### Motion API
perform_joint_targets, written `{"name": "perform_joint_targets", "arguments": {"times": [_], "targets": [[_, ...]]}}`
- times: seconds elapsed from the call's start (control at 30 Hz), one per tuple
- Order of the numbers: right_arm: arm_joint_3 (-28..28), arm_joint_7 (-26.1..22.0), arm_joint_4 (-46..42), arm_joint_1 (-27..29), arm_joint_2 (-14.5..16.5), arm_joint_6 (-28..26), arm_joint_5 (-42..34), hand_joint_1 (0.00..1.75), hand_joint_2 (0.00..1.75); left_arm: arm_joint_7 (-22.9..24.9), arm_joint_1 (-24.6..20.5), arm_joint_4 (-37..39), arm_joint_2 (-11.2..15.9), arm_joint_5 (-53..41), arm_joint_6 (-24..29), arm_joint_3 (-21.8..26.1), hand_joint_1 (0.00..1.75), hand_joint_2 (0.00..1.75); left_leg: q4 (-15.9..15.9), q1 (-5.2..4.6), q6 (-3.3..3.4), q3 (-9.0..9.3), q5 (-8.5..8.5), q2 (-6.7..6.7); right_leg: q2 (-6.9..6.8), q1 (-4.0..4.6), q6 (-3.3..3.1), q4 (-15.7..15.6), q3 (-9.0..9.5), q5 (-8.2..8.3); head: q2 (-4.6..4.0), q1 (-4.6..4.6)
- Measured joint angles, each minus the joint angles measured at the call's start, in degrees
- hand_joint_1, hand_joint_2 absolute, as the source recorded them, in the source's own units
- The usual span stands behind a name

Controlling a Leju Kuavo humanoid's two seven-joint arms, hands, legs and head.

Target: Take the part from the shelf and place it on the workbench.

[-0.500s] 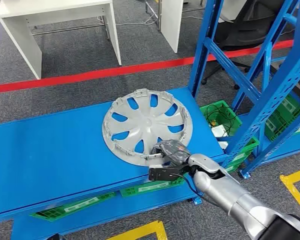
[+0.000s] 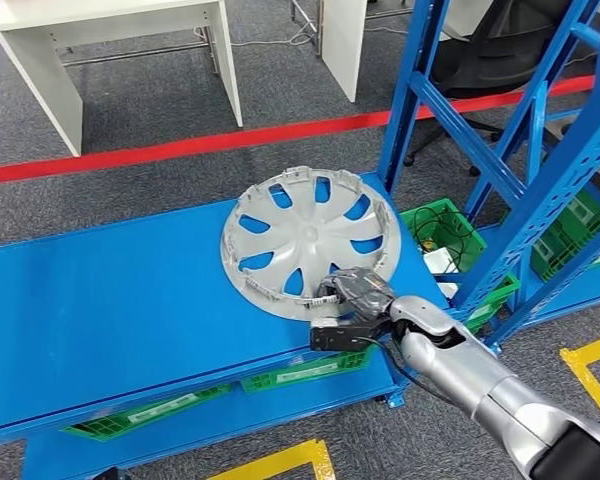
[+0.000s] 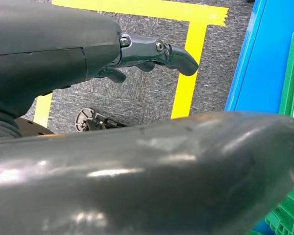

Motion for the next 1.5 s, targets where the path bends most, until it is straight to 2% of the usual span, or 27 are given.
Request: {"name": "perform_joint_targets", "arguments": {"times": [0.23, 0.4, 0.63, 0.97, 1.27, 1.5], "targets": [[0.7, 2.0, -4.3, -0.7, -1.2, -3.9, 7.9, 1.75, 1.75, -0.4, 0.0, 0.0, 0.0, 0.5, 0.1, -0.3, 0.0, 0.0, 0.0, 0.01, 0.0, -0.36, 0.0, -0.01, -0.01, 0.01, 0.0, 0.0, -0.36, -0.01, -0.01, 0.01], [1.1, 3.1, -9.6, 0.6, -2.2, -9.5, 14.5, 1.75, 1.75, -1.0, 0.0, 0.0, 0.0, 0.9, 0.1, -0.6, 0.0, 0.0, 0.0, 0.01, 0.0, -0.55, -0.01, 0.0, -0.01, 0.01, 0.0, 0.0, -0.55, -0.01, -0.01, 0.01], [1.5, 3.4, -15.0, 2.6, -3.5, -12.7, 17.9, 1.75, 1.75, -1.9, 0.0, 0.0, 0.0, 0.8, -0.5, -1.3, 0.0, 0.0, 0.0, 0.01, 0.0, -0.71, -0.01, -0.02, -0.08, 0.01, 0.0, 0.0, -0.69, -0.02, -0.02, 0.01], [-1.2, 4.5, -24.0, 10.2, -5.5, -25.9, 25.6, 1.75, 1.75, -6.4, 0.2, 0.0, 0.2, -2.1, -2.5, -4.0, 0.0, 0.0, 0.0, 0.0, 0.0, -0.85, -0.02, -0.09, -0.13, 0.0, 0.03, 0.0, -0.78, -0.04, -0.02, 0.02], [-4.3, 4.5, -28.8, 15.7, -5.7, -33.0, 30.8, 1.75, 1.75, -7.2, 0.5, 0.0, 0.3, -3.3, -2.9, -5.7, 0.0, 0.0, 0.0, 0.0, 0.0, -0.89, -0.01, -0.13, -0.18, 0.01, 0.03, 0.0, -0.83, -0.04, -0.01, 0.01], [-5.7, 4.3, -30.9, 17.6, -5.3, -35.3, 32.2, 1.75, 1.75, -6.3, 0.4, 0.2, 0.4, -4.0, -2.9, -6.5, 0.0, 0.0, 0.0, 0.0, 0.0, -0.91, -0.01, -0.13, -0.21, 0.01, 0.03, 0.0, -0.82, -0.04, -0.02, 0.02]]}}
